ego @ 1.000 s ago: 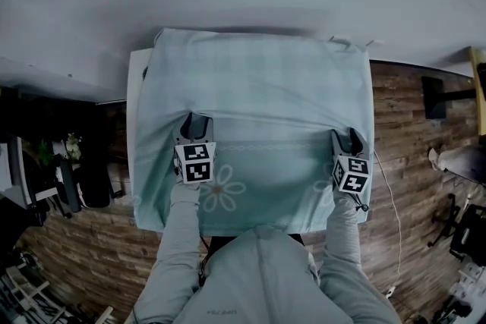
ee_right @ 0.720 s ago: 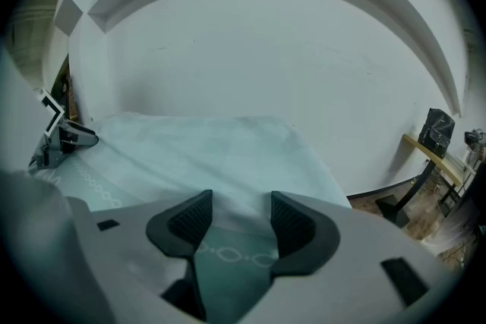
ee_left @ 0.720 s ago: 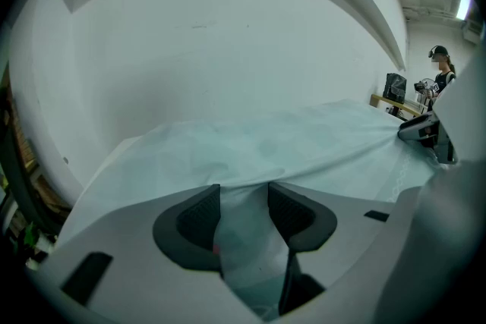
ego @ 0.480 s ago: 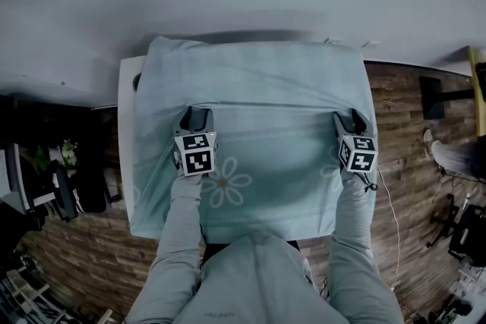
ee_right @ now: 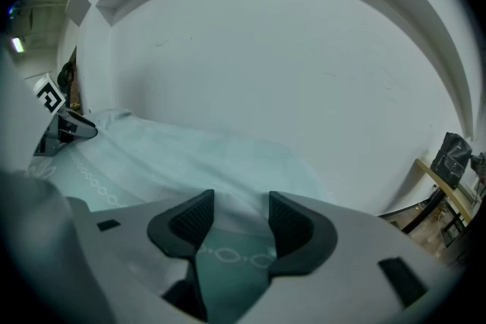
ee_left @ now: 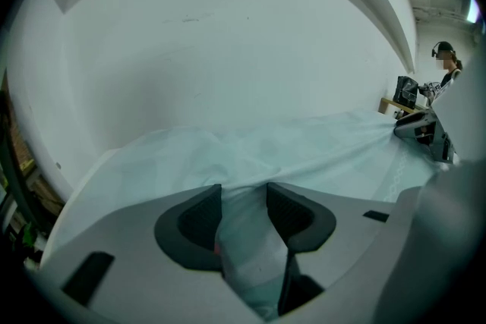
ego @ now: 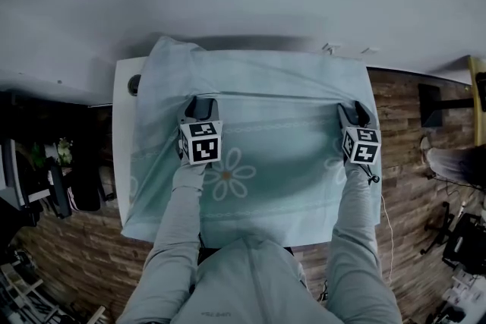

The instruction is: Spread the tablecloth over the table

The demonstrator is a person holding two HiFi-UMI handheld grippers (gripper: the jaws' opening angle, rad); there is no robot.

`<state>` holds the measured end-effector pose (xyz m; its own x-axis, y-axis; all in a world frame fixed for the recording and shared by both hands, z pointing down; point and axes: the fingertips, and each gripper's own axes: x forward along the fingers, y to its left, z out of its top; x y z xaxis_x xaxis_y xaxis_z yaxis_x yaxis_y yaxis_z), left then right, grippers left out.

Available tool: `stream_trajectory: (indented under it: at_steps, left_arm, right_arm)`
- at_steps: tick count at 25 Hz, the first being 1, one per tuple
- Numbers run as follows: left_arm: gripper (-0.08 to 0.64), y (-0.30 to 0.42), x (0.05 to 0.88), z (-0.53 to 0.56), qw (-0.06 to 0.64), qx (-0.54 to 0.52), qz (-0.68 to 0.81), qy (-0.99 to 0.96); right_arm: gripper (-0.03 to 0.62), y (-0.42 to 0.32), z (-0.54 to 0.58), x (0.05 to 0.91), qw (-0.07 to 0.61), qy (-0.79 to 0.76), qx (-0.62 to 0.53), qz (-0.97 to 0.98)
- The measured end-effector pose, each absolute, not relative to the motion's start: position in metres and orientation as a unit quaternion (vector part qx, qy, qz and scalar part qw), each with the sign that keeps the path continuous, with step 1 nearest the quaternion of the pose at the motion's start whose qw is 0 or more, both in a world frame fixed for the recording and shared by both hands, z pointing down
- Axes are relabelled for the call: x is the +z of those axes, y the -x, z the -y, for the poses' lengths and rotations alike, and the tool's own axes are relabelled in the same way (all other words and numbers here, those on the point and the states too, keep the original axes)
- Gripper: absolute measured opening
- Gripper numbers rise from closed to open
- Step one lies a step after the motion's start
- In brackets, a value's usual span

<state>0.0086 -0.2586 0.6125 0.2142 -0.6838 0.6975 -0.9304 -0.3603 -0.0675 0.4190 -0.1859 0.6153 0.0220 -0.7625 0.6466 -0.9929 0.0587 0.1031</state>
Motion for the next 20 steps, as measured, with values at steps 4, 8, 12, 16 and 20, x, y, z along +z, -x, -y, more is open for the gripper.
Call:
stream_trajectory:
  at_steps: [4,8,12,16,20]
  left_arm:
    - [0.192,-0.028,0.613,0.275,0.177,0.333,0.524,-0.763]
    - [0.185,-0.031,0.61,0.273,0.157,0.334,0.525,-0.767]
    - [0.183,-0.022,0.611,0.261,0.168,0.341,0.513,-0.769]
    - [0.184,0.007,0.607,0.245,0.177,0.346,0.518,-0.762]
    - [0.184,0.046,0.59,0.23,0.184,0.33,0.547,-0.747]
  right_arm:
    - [0.23,-0.435,0.194,0.615,0.281,-0.662,0.203,0.665]
    - [0.198,-0.432,0.195,0.614,0.292,-0.653,0.192,0.672]
    - [0.152,-0.417,0.189,0.616,0.312,-0.642,0.178,0.677]
    - [0.194,-0.398,0.18,0.616,0.305,-0.636,0.182,0.685]
    - [0.201,-0.373,0.173,0.602,0.283,-0.631,0.176,0.701]
